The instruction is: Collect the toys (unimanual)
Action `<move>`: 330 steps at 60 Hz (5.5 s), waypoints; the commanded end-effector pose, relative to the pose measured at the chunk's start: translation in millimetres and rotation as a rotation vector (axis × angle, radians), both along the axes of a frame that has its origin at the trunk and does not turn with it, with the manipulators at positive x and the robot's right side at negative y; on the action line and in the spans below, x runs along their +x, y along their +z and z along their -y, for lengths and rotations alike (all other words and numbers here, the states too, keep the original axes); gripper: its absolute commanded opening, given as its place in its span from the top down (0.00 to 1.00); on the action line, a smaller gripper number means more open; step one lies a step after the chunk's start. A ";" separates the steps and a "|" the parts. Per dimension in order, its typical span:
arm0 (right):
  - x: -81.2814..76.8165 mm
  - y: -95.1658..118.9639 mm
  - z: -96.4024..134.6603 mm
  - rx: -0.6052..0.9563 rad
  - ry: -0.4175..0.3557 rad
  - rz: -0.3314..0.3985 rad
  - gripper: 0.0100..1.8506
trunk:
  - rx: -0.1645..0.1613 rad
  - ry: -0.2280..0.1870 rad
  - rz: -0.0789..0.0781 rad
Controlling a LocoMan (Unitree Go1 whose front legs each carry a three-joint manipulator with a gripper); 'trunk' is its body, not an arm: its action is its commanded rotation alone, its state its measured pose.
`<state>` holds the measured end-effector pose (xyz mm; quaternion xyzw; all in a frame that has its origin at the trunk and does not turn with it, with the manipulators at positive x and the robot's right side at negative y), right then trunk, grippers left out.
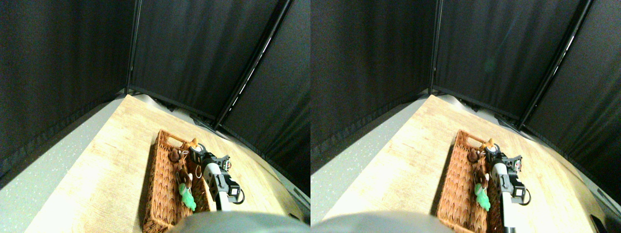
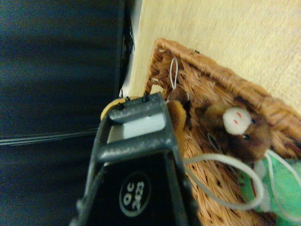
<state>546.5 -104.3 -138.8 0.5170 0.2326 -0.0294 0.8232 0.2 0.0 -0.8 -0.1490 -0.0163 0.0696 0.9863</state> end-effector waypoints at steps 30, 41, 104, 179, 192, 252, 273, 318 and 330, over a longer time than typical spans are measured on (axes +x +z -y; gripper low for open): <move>-4.7 4.5 -4.0 0.098 0.008 -0.059 0.44 | -0.022 0.015 0.000; -4.4 4.6 2.5 0.025 0.013 -0.010 0.35 | 0.001 -0.003 -0.005; -82.5 0.0 138.1 0.031 -0.356 0.051 0.58 | 0.195 -0.249 -0.066; -165.7 -71.3 136.9 0.148 -0.364 -0.320 0.49 | 0.117 -0.248 -0.100; -156.6 -91.5 131.4 0.149 -0.354 -0.361 0.52 | 0.101 -0.231 -0.105; -117.6 -86.6 127.8 -0.033 -0.431 -0.224 0.97 | 0.128 -0.228 -0.094; -83.6 -45.6 117.1 -0.191 -0.284 -0.049 0.97 | 0.100 -0.185 -0.050; -34.9 18.5 56.0 -0.149 -0.117 0.049 0.96 | -0.005 -0.079 -0.001; -31.7 12.5 42.2 -0.188 -0.044 0.064 0.97 | -0.041 -0.058 0.002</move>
